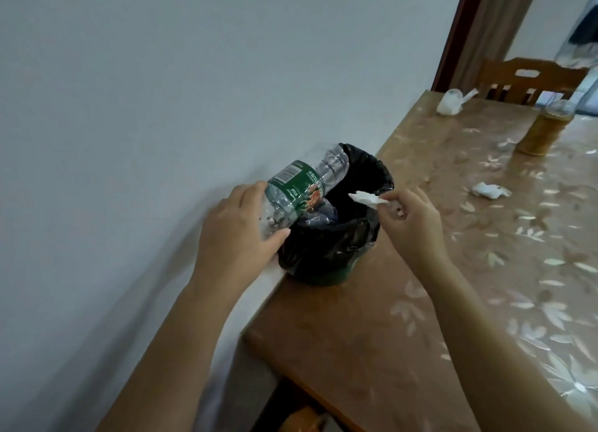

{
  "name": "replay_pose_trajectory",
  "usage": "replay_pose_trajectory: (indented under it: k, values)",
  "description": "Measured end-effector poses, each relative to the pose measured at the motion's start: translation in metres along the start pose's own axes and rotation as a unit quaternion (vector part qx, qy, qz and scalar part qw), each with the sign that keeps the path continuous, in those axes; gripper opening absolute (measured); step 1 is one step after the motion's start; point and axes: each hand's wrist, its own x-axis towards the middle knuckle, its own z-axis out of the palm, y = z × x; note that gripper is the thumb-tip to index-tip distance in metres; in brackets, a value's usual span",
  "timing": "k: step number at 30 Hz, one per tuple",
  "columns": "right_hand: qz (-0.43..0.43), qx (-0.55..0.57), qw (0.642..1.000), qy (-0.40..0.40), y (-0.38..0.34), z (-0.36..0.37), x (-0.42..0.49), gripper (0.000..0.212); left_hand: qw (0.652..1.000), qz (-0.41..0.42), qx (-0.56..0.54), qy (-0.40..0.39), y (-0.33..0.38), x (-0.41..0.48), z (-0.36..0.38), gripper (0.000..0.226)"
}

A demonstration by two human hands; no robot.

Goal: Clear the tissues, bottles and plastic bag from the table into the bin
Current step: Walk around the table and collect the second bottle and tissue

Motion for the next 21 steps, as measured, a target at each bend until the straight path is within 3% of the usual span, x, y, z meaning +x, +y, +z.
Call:
replay_pose_trajectory:
  k: [7, 13, 21]
  values:
    - [0.059, -0.041, 0.995, -0.070, 0.013, 0.037, 0.035, 0.024, 0.998, 0.035, -0.020, -0.037, -0.001, 0.041, 0.007, 0.068]
    - [0.087, -0.050, 0.994, -0.046, 0.022, 0.022, 0.020, 0.029, 0.994, 0.088, 0.000, -0.065, 0.013, 0.070, 0.020, 0.069]
    - [0.125, -0.040, 0.991, -0.017, 0.032, -0.014, -0.030, 0.024, 0.962, 0.093, 0.142, -0.212, 0.041, 0.110, 0.062, 0.052]
